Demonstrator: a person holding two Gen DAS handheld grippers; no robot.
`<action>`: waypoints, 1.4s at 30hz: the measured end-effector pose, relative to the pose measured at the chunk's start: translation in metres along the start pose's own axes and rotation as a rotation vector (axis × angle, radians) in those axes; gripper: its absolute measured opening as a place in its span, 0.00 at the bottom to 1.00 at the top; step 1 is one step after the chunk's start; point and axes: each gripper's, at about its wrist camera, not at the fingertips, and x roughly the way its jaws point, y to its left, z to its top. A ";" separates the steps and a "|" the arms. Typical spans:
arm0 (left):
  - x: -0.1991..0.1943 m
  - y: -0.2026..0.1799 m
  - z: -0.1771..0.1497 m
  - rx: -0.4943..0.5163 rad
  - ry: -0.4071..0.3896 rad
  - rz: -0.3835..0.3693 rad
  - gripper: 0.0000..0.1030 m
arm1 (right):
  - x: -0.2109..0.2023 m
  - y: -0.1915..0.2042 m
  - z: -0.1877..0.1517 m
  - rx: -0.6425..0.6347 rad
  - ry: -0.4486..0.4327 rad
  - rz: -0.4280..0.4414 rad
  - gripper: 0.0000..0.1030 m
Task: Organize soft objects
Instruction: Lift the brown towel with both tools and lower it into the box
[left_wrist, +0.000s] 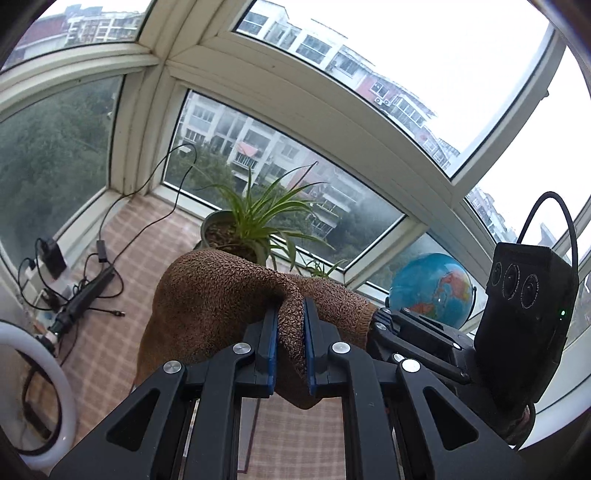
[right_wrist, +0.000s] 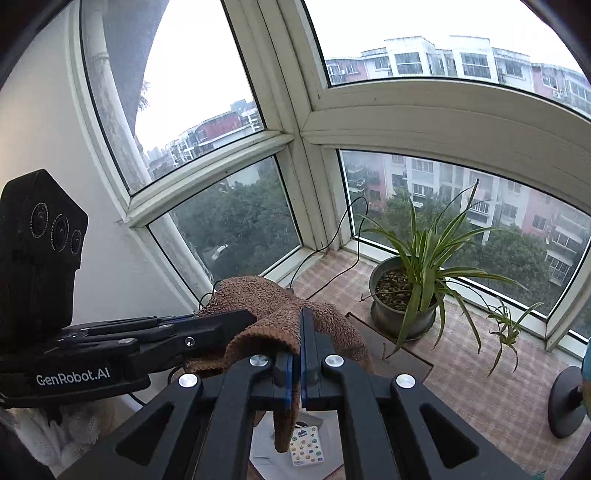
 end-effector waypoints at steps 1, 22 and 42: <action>0.006 0.005 0.001 -0.005 0.012 0.000 0.10 | 0.008 -0.003 -0.002 0.011 0.011 -0.005 0.02; 0.144 0.079 -0.020 -0.064 0.243 0.155 0.10 | 0.127 -0.093 -0.061 0.194 0.243 -0.124 0.03; 0.153 0.101 -0.038 -0.028 0.297 0.298 0.40 | 0.118 -0.119 -0.067 0.334 0.217 -0.057 0.52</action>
